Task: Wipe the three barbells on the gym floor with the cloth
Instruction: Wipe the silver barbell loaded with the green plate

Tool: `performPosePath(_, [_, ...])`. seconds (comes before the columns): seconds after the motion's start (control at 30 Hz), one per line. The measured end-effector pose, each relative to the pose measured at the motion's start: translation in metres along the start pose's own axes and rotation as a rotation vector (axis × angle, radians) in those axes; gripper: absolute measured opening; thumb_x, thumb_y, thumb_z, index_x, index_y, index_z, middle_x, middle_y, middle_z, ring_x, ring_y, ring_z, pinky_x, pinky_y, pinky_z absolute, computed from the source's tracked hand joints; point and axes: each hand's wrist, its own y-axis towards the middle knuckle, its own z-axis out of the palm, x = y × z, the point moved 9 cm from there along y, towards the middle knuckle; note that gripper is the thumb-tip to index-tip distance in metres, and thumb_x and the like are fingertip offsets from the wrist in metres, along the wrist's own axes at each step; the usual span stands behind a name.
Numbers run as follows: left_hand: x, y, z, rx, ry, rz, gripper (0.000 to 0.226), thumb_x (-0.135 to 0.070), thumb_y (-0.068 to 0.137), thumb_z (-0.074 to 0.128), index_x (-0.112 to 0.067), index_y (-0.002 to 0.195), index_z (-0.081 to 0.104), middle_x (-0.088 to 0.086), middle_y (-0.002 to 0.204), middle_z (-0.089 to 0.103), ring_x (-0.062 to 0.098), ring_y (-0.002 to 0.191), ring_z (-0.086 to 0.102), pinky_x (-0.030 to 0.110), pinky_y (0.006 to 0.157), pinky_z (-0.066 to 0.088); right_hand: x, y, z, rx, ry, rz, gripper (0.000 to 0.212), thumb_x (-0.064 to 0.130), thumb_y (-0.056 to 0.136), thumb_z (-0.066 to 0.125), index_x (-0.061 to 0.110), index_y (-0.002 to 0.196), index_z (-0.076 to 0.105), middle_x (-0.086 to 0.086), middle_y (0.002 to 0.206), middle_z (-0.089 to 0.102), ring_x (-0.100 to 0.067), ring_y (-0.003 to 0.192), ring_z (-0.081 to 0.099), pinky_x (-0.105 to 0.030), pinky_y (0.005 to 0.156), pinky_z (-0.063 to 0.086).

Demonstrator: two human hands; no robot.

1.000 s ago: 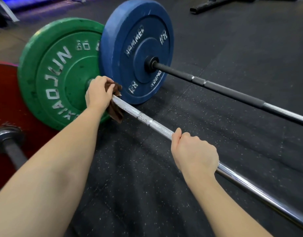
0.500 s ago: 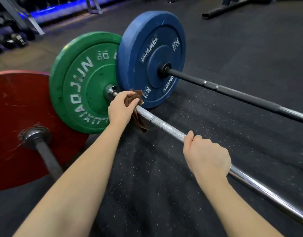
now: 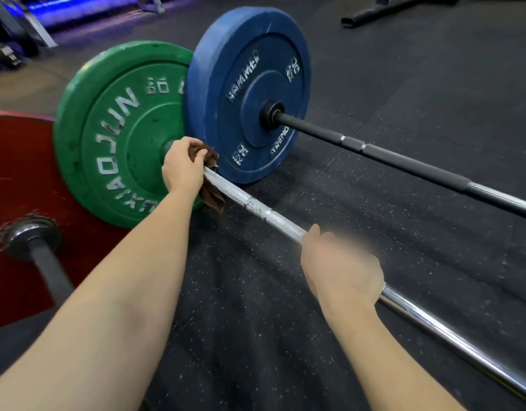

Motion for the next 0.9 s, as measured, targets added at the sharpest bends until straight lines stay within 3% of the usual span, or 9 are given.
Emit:
performPosePath(0.2, [-0.01, -0.058, -0.013, -0.066, -0.219, -0.107, 0.018, -0.031, 0.093, 0.07, -0.032, 0.11, 0.069, -0.017, 0.113, 0.066, 0.007, 0.105, 0.06, 0.025, 0.09, 0.039, 0.0, -0.001, -0.003, 0.002, 0.038, 0.015, 0.051, 0.043, 0.107, 0.016, 0.018, 0.08, 0.05, 0.002, 0.057, 0.04, -0.027, 0.054, 0.042, -0.03, 0.048, 0.021])
performPosePath(0.33, [-0.031, -0.129, -0.009, -0.15, -0.539, -0.145, 0.02, -0.024, 0.092, 0.073, -0.025, 0.111, 0.068, -0.012, 0.114, 0.065, 0.002, 0.104, 0.06, 0.015, 0.093, 0.045, 0.0, -0.004, -0.007, -0.014, 0.035, 0.016, 0.053, 0.042, 0.107, 0.016, 0.017, 0.079, 0.053, 0.001, 0.056, 0.039, -0.028, 0.055, 0.044, -0.03, 0.05, 0.026])
performPosePath(0.47, [0.001, -0.166, -0.003, -0.337, -1.021, -0.684, 0.017, -0.02, 0.095, 0.073, -0.019, 0.111, 0.068, -0.005, 0.11, 0.069, 0.003, 0.094, 0.066, 0.011, 0.074, 0.053, 0.0, -0.01, -0.013, -0.062, -0.001, -0.026, 0.052, 0.037, 0.107, 0.016, 0.015, 0.088, 0.059, 0.0, 0.06, 0.048, -0.025, 0.049, 0.036, -0.031, 0.052, 0.027])
performPosePath(0.53, [0.027, -0.175, 0.012, -0.383, -1.209, -0.979, 0.023, -0.022, 0.096, 0.072, -0.01, 0.115, 0.068, 0.004, 0.111, 0.071, 0.017, 0.093, 0.07, 0.028, 0.077, 0.061, -0.001, -0.01, -0.015, -0.06, 0.013, -0.036, 0.054, 0.037, 0.107, 0.016, 0.015, 0.09, 0.062, -0.001, 0.065, 0.055, -0.028, 0.052, 0.039, -0.033, 0.055, 0.03])
performPosePath(0.63, [0.051, -0.171, 0.036, -0.207, -1.289, -1.199, 0.033, -0.036, 0.099, 0.066, -0.01, 0.117, 0.066, 0.012, 0.124, 0.07, 0.031, 0.102, 0.07, 0.052, 0.089, 0.059, -0.001, -0.011, -0.014, -0.049, 0.034, -0.027, 0.054, 0.039, 0.107, 0.014, 0.016, 0.086, 0.059, 0.001, 0.059, 0.042, -0.026, 0.049, 0.036, -0.033, 0.054, 0.029])
performPosePath(0.7, [0.045, -0.166, 0.052, -0.026, -1.322, -1.202, 0.037, -0.041, 0.102, 0.06, -0.013, 0.126, 0.063, 0.008, 0.125, 0.069, 0.027, 0.094, 0.069, 0.044, 0.073, 0.058, -0.003, -0.01, -0.014, -0.062, 0.044, 0.005, 0.054, 0.042, 0.108, 0.016, 0.016, 0.078, 0.054, 0.001, 0.055, 0.039, -0.024, 0.046, 0.033, -0.033, 0.052, 0.025])
performPosePath(0.77, [0.028, -0.158, 0.056, 0.091, -1.388, -1.151, 0.033, -0.039, 0.106, 0.051, -0.011, 0.117, 0.065, 0.008, 0.117, 0.071, 0.023, 0.083, 0.067, 0.037, 0.066, 0.053, -0.003, -0.009, -0.012, -0.051, 0.053, 0.023, 0.055, 0.043, 0.108, 0.016, 0.016, 0.075, 0.051, 0.0, 0.054, 0.038, -0.023, 0.045, 0.031, -0.033, 0.051, 0.023])
performPosePath(0.83, [0.013, -0.146, 0.06, 0.143, -1.466, -1.102, 0.04, -0.04, 0.108, 0.045, -0.009, 0.102, 0.068, 0.012, 0.112, 0.074, 0.026, 0.089, 0.069, 0.04, 0.088, 0.056, -0.003, -0.008, -0.01, -0.039, 0.055, 0.024, 0.055, 0.043, 0.108, 0.016, 0.015, 0.075, 0.051, 0.0, 0.054, 0.037, -0.022, 0.044, 0.028, -0.033, 0.052, 0.024])
performPosePath(0.9, [0.005, -0.136, 0.062, 0.185, -1.514, -1.059, 0.056, -0.05, 0.107, 0.042, -0.002, 0.11, 0.07, 0.019, 0.107, 0.076, 0.032, 0.096, 0.073, 0.044, 0.096, 0.057, -0.003, -0.007, -0.01, -0.038, 0.05, 0.026, 0.054, 0.042, 0.108, 0.016, 0.015, 0.075, 0.05, 0.001, 0.054, 0.036, -0.022, 0.044, 0.028, -0.033, 0.052, 0.025])
